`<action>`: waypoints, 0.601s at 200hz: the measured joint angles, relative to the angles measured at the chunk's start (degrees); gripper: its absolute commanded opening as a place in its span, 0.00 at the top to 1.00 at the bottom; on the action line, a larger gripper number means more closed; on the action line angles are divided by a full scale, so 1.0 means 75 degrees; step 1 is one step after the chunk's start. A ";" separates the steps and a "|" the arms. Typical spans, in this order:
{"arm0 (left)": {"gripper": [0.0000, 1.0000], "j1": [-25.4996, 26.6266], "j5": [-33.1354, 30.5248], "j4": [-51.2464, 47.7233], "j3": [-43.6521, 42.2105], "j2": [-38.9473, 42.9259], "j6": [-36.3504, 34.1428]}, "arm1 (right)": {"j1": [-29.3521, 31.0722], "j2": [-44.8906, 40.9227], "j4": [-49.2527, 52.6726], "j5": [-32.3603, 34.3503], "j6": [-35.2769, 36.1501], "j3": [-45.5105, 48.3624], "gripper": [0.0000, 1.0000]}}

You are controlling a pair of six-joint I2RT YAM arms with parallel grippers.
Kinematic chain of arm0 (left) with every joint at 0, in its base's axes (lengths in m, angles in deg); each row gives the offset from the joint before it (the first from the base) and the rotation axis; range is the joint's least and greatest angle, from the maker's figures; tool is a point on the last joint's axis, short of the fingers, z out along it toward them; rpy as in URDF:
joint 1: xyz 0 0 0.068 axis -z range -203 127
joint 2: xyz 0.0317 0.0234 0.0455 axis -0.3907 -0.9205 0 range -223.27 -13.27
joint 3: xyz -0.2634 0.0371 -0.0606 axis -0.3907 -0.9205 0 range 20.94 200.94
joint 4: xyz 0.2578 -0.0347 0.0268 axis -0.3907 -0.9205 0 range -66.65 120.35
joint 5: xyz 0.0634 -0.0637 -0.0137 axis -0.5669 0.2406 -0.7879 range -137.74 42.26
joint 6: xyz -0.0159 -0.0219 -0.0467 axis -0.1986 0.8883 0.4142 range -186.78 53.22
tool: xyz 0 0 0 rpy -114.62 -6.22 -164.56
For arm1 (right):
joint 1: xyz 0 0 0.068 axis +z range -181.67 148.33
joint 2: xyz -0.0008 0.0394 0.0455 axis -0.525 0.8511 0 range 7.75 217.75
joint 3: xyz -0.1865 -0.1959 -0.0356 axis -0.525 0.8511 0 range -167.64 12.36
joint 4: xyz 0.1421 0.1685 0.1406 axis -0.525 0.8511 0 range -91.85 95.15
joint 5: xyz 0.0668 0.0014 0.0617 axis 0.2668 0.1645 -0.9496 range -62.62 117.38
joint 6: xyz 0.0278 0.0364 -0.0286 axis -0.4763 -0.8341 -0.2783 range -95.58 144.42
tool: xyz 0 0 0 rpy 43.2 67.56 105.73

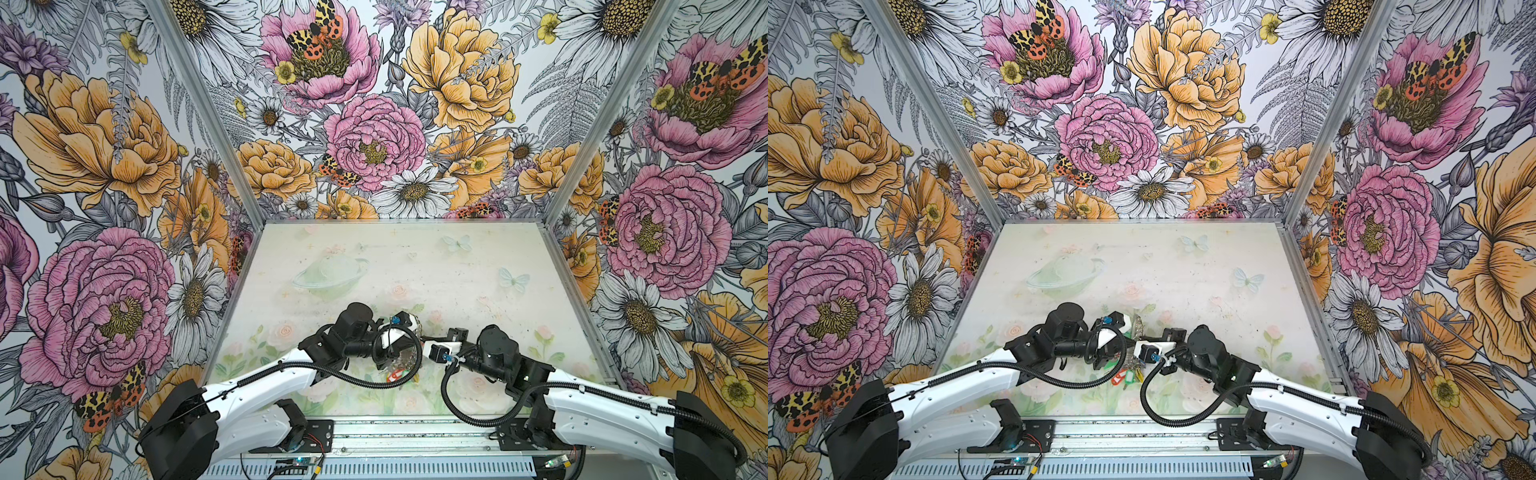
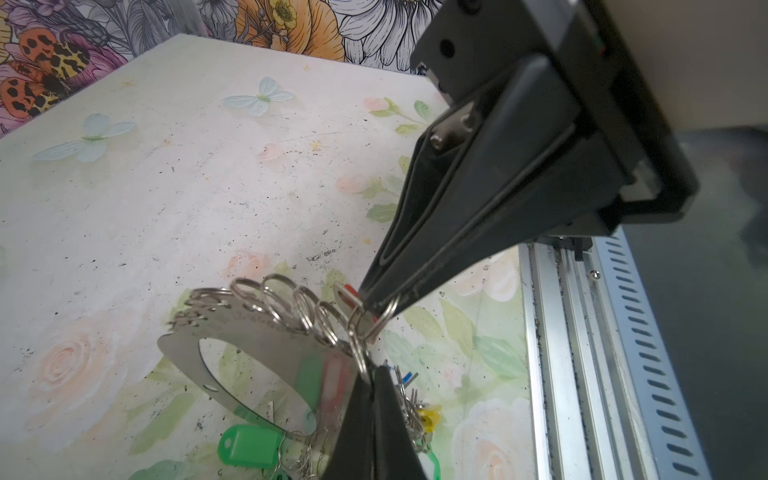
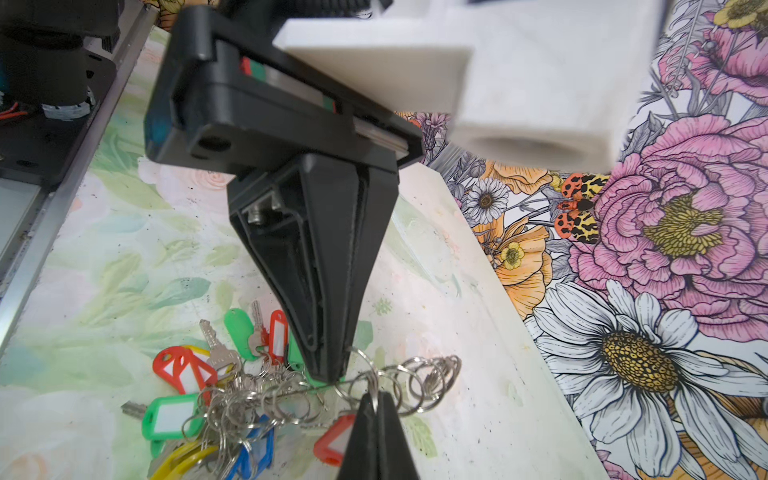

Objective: Put the keys on the keyring

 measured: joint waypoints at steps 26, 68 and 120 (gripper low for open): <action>1.00 -0.0020 0.0000 -0.0044 0.0137 0.0000 0.0052 | 0.0023 0.0029 -0.0207 0.0198 0.0093 0.0000 1.00; 1.00 -0.0070 0.0003 -0.0149 0.0178 0.0000 0.0169 | 0.0210 0.0303 -0.0466 0.0644 0.0344 0.0000 1.00; 1.00 -0.0152 -0.0023 -0.0152 0.0181 -0.0003 0.0221 | 0.0498 0.0781 -0.0950 0.1387 0.0769 0.0003 1.00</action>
